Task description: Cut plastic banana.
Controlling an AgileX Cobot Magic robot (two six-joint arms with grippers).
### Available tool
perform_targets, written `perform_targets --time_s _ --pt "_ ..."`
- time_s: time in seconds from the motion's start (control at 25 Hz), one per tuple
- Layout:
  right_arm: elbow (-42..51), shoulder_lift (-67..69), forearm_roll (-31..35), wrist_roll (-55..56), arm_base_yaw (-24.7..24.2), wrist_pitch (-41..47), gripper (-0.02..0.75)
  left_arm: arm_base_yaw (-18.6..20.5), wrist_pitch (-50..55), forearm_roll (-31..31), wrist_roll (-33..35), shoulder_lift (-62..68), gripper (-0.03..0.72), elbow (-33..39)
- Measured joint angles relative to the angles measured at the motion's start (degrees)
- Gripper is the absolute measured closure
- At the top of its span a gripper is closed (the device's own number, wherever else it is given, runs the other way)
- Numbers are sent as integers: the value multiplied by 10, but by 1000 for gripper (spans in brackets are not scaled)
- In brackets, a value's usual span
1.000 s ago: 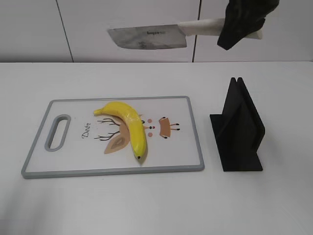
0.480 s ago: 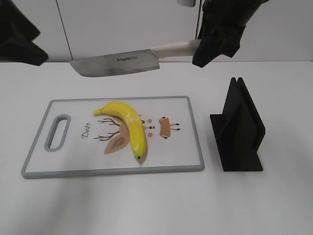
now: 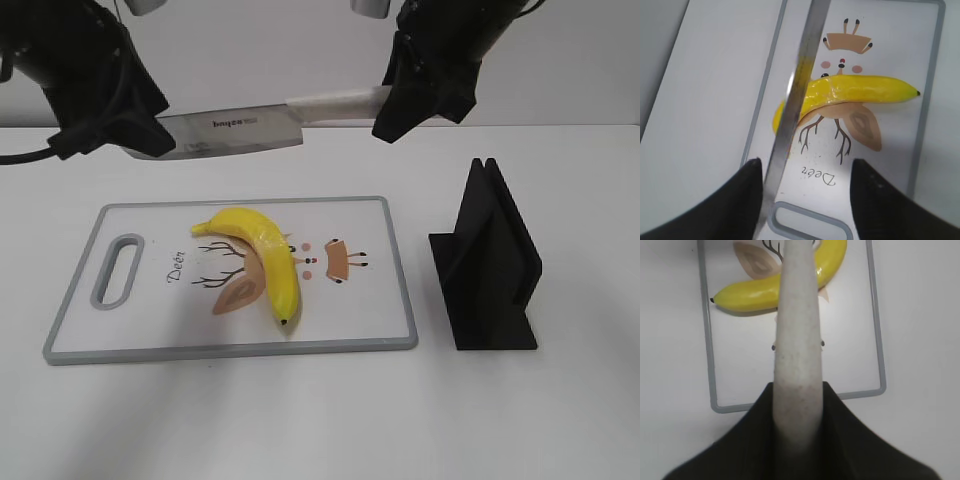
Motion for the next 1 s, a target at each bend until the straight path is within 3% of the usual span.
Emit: perform_targets --time_s 0.32,0.48,0.52,1.0 --pt "0 1 12 -13 0 -3 568 -1 -8 1 1 49 402 -20" --pt "0 15 14 -16 0 -4 568 -1 -21 2 2 55 616 -21" --pt "-1 21 14 -19 0 -6 568 -1 -19 4 5 56 641 -21" --pt "-2 50 -13 -29 0 -30 568 -1 -38 -2 12 106 672 -21"
